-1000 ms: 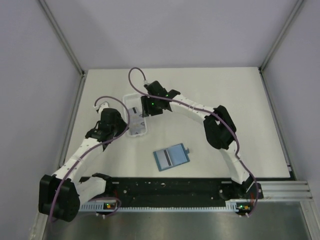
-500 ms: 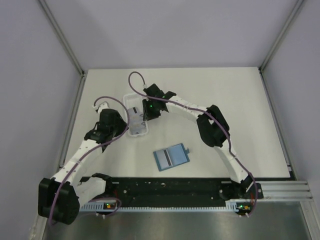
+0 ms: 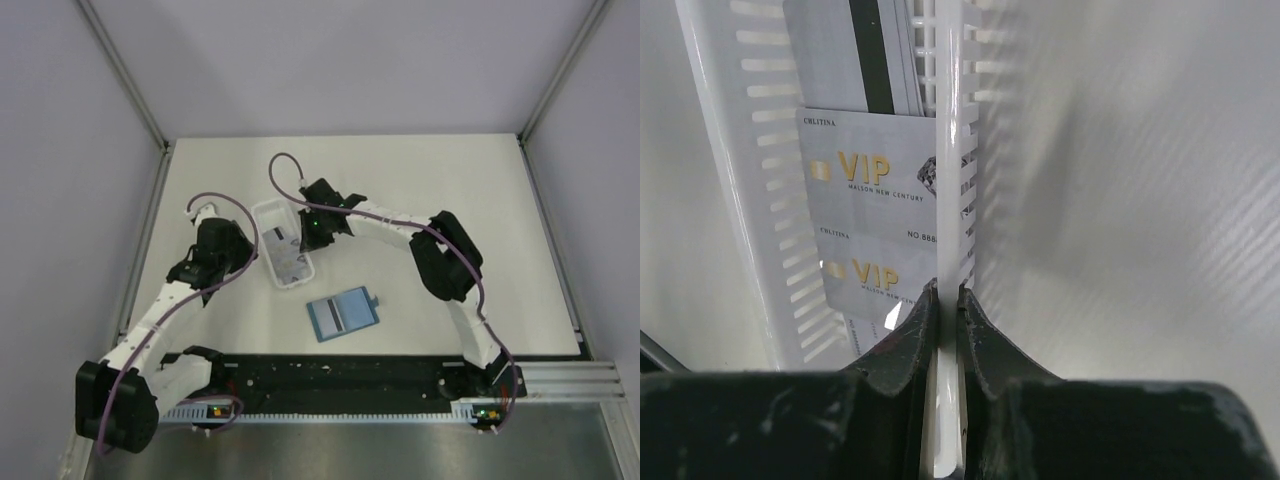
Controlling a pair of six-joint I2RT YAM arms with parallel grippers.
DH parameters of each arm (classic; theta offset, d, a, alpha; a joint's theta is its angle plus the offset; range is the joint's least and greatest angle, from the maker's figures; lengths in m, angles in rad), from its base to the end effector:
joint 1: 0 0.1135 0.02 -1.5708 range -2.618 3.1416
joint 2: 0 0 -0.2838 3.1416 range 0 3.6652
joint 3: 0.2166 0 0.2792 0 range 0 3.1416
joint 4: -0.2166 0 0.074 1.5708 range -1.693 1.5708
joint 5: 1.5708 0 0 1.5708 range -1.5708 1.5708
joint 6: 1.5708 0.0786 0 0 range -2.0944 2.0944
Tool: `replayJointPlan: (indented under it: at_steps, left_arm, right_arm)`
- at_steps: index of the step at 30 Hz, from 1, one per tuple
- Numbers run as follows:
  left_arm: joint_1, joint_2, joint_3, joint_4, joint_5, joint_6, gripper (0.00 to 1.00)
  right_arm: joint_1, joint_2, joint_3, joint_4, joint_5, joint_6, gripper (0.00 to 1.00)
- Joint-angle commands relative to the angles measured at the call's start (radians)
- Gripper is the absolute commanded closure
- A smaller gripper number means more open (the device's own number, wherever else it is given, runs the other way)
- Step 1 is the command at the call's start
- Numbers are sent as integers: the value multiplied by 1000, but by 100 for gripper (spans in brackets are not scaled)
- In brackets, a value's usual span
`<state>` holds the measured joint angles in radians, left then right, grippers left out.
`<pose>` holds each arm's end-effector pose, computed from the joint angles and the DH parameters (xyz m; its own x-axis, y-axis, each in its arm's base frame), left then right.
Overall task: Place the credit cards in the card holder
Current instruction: Pick up the storage box at the center of the board.
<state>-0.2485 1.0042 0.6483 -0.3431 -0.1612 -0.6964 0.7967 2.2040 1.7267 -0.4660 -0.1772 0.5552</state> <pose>0.2553 -0.0518 0.2166 -0.5578 -0.5117 -0.6535 -0.3052 0.8587 -0.4118 0.3722 0.4005 0.1478 -0.8900 -0.1682 -0.4237 -0.3613 0.8270 0.4307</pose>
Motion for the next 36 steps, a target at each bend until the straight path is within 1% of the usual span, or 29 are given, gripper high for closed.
replayJointPlan:
  at_steps: [1, 4, 7, 10, 12, 15, 20, 26, 31, 34, 36]
  left_arm:
    - [6, 7, -6, 53, 41, 24, 46]
    - [6, 17, -21, 78, 83, 29, 46]
    - [6, 42, -38, 118, 156, 43, 45]
    - [6, 85, -52, 166, 258, 35, 44]
    - [6, 112, -70, 208, 302, 28, 45]
    - [5, 140, -87, 230, 318, 21, 46]
    - [5, 154, -121, 266, 315, 5, 46]
    - [5, 232, -137, 331, 333, -17, 52]
    - [5, 287, -134, 378, 339, -20, 60]
    - [5, 295, -139, 385, 335, -15, 69]
    - [5, 295, -144, 389, 327, -12, 77]
  right_arm:
    - [22, -148, -157, 64, 28, 18, 100]
    - [41, -205, -261, 107, 38, 38, 100]
    - [56, -237, -312, 138, 38, 55, 98]
    - [59, -259, -343, 176, 35, 69, 84]
    - [59, -274, -352, 194, 36, 74, 77]
    - [58, -296, -358, 210, 41, 78, 73]
    - [61, -306, -363, 214, 27, 78, 72]
    - [58, -320, -385, 227, 15, 86, 75]
    - [59, -320, -401, 230, -2, 89, 79]
    - [58, -340, -420, 236, 5, 91, 79]
    - [59, -357, -431, 237, 13, 92, 79]
